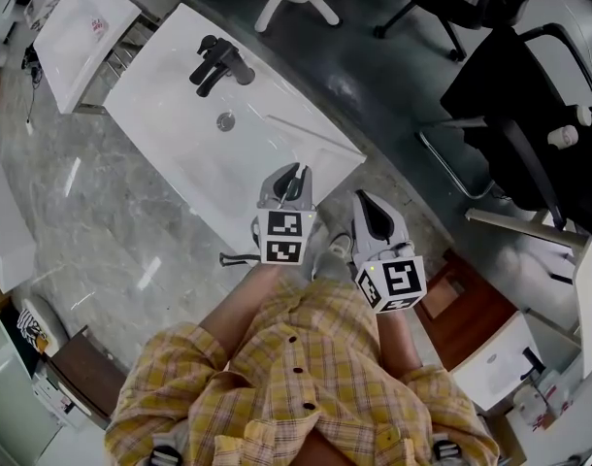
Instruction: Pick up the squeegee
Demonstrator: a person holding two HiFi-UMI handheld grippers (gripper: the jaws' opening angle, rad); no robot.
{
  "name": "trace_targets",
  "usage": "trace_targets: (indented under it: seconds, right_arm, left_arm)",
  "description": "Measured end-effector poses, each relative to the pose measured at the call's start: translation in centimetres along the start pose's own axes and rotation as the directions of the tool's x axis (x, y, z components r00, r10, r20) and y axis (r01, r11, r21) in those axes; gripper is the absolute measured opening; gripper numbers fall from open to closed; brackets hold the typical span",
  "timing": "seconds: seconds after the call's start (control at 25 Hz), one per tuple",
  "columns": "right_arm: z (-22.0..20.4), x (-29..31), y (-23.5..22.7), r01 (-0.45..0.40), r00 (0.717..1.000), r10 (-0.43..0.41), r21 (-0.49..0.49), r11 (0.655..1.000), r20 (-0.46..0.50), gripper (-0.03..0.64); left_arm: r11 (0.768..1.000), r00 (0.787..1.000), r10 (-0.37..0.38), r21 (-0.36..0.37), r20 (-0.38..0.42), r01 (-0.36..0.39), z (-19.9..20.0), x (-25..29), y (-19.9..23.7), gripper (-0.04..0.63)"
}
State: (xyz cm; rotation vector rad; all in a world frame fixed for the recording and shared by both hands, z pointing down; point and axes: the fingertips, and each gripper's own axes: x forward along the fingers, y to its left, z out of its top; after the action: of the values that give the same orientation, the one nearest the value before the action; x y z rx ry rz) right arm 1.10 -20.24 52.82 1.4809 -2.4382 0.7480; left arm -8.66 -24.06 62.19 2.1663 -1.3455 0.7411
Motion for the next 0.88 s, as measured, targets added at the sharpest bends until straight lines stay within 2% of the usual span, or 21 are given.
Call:
trace_targets:
  seconds: [0.48,0.88]
  right_arm:
    - [-1.3,1.0,0.4,0.006,1.0,-0.006,0.004,1.0,-0.026,-0.003]
    - [-1.7,1.6,0.1,0.022,0.999,-0.022,-0.002,1.0,-0.032,-0.002]
  left_arm:
    - [0.999,0.994,-0.038,0.015,-0.1,0.039,-1.8,3.5,0.6,0.117]
    - [0.999,0.981,-0.04,0.001,-0.189,0.041,-3.5,6.0,1.0,0.127]
